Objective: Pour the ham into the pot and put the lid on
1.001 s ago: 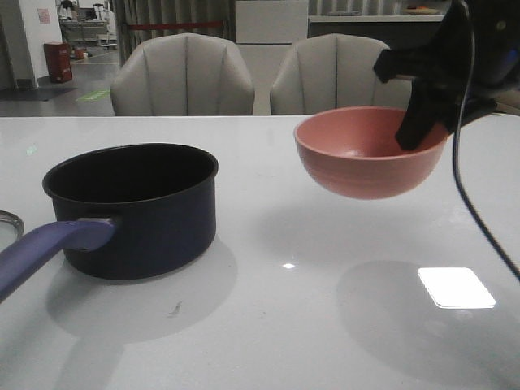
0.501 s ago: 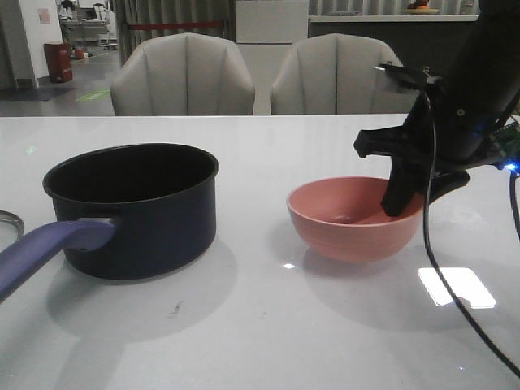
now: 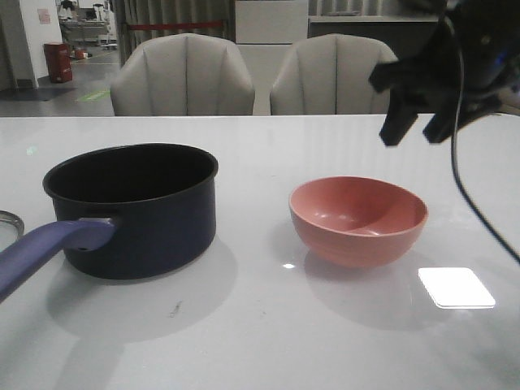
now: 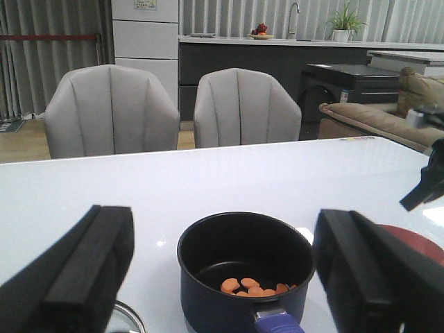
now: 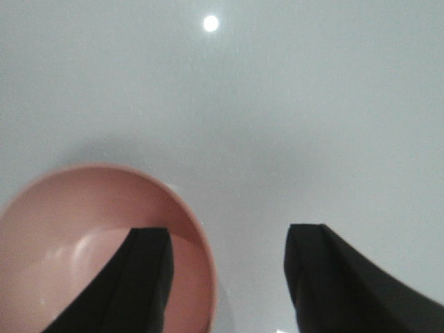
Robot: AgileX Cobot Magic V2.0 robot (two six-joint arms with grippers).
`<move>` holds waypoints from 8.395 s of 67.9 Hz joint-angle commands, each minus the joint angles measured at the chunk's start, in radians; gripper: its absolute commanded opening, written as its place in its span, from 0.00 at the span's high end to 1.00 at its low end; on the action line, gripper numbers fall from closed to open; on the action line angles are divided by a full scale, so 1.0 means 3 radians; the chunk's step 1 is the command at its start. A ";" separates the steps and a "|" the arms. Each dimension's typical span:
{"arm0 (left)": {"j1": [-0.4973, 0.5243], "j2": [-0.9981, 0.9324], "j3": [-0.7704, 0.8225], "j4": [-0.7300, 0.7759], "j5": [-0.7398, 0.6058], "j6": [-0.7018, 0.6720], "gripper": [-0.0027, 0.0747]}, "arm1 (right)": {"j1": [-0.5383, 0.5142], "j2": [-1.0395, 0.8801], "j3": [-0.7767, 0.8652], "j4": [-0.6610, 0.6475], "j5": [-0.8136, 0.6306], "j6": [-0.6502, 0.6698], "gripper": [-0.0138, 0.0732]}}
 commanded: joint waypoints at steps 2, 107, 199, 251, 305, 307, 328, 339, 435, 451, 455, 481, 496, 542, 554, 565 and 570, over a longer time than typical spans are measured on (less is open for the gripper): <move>-0.0024 0.0036 -0.0090 -0.0025 -0.0268 0.0003 0.24 | -0.0003 -0.0584 0.0005 -0.0037 -0.0308 -0.0082 0.29; -0.0024 0.0036 -0.0090 -0.0025 -0.0268 0.0003 0.24 | 0.0197 -0.5290 0.3484 -0.0034 -0.1609 -0.0088 0.67; 0.0895 0.3627 -0.2178 0.0668 0.1498 -0.1012 0.07 | 0.0197 -0.5290 0.3484 -0.0034 -0.1609 -0.0088 0.67; 0.1408 0.5759 -0.3521 0.0201 0.2363 -0.0276 0.07 | 0.0197 -0.5290 0.3484 -0.0034 -0.1609 -0.0088 0.67; 0.1408 0.6186 -0.3640 0.0253 0.2379 -0.0242 0.23 | 0.0197 -0.5290 0.3484 -0.0034 -0.1609 -0.0088 0.67; 0.1408 0.6186 -0.3640 0.0253 0.2385 -0.0242 0.26 | 0.0197 -0.5290 0.3484 -0.0034 -0.1609 -0.0088 0.67; 0.1408 0.6186 -0.3640 0.0234 0.2377 -0.0242 0.56 | 0.0197 -0.5290 0.3484 -0.0034 -0.1609 -0.0088 0.67; 0.1408 0.6173 -0.3719 0.0234 0.2438 -0.0242 0.56 | 0.0197 -0.5290 0.3484 -0.0034 -0.1609 -0.0088 0.67; -0.0357 0.6177 -0.4997 0.0155 0.3023 -0.0161 0.56 | 0.0197 -0.5290 0.3484 -0.0034 -0.1609 -0.0088 0.67; -0.0322 0.6326 -0.5063 0.0138 0.3065 -0.0161 0.50 | 0.0197 -0.5290 0.3484 -0.0034 -0.1609 -0.0088 0.67; -0.0322 0.6339 -0.5063 0.0138 0.3065 -0.0161 0.47 | 0.0197 -0.5290 0.3484 -0.0034 -0.1609 -0.0088 0.67; -0.0257 0.6339 -0.5069 0.0224 0.3070 -0.0241 0.39 | 0.0197 -0.5290 0.3484 -0.0034 -0.1609 -0.0088 0.67; -0.0257 0.6339 -0.5069 0.0198 0.3070 -0.0253 0.22 | 0.0197 -0.5290 0.3484 -0.0034 -0.1609 -0.0088 0.67; -0.0250 0.6010 -0.5063 0.0191 0.3070 -0.0295 0.22 | 0.0197 -0.5290 0.3484 -0.0034 -0.1609 -0.0088 0.67; -0.0250 0.5568 -0.4864 0.0191 0.3070 -0.0262 0.22 | 0.0197 -0.5290 0.3484 -0.0034 -0.1609 -0.0088 0.67; -0.0250 0.5020 -0.4305 0.0185 0.2985 -0.0093 0.23 | 0.0197 -0.5290 0.3484 -0.0034 -0.1609 -0.0088 0.67; -0.0250 0.4668 -0.3951 0.0191 0.2772 -0.0067 0.23 | 0.0197 -0.5290 0.3484 -0.0034 -0.1609 -0.0088 0.67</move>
